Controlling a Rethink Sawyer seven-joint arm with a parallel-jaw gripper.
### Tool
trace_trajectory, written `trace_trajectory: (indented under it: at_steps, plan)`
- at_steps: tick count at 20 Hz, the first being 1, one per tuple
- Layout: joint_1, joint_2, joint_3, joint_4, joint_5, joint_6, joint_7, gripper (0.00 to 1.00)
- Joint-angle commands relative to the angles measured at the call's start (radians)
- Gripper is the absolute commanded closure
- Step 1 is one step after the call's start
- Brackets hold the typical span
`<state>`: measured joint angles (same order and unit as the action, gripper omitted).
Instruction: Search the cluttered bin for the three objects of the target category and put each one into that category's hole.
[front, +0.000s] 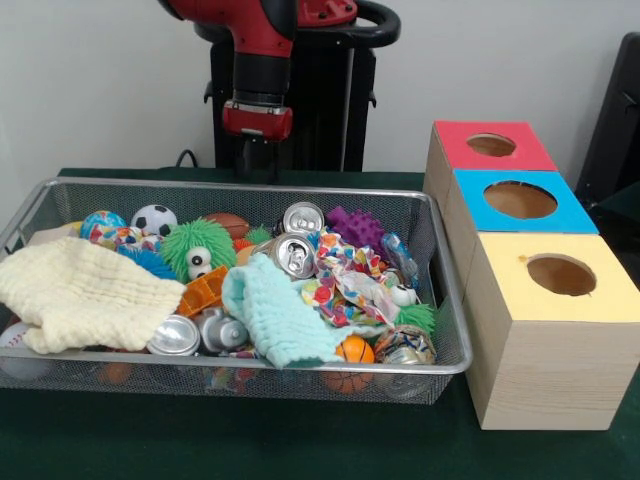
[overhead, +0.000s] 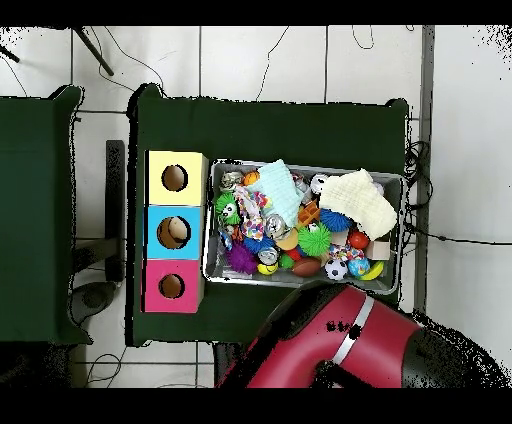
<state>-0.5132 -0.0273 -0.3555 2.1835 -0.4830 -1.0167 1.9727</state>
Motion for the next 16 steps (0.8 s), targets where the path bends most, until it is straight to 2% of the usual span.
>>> trace_trajectory:
  at_steps: [1, 5, 16]
  plan:
    - [-0.033, 0.172, -0.098, -0.025, -0.024, 0.21, 0.076, 0.0]
    - [-0.038, 0.179, -0.111, -0.016, -0.03, 0.2, 0.09, 0.0]
    - [-0.09, 0.246, -0.125, -0.064, -0.063, 0.158, 0.109, 0.0]
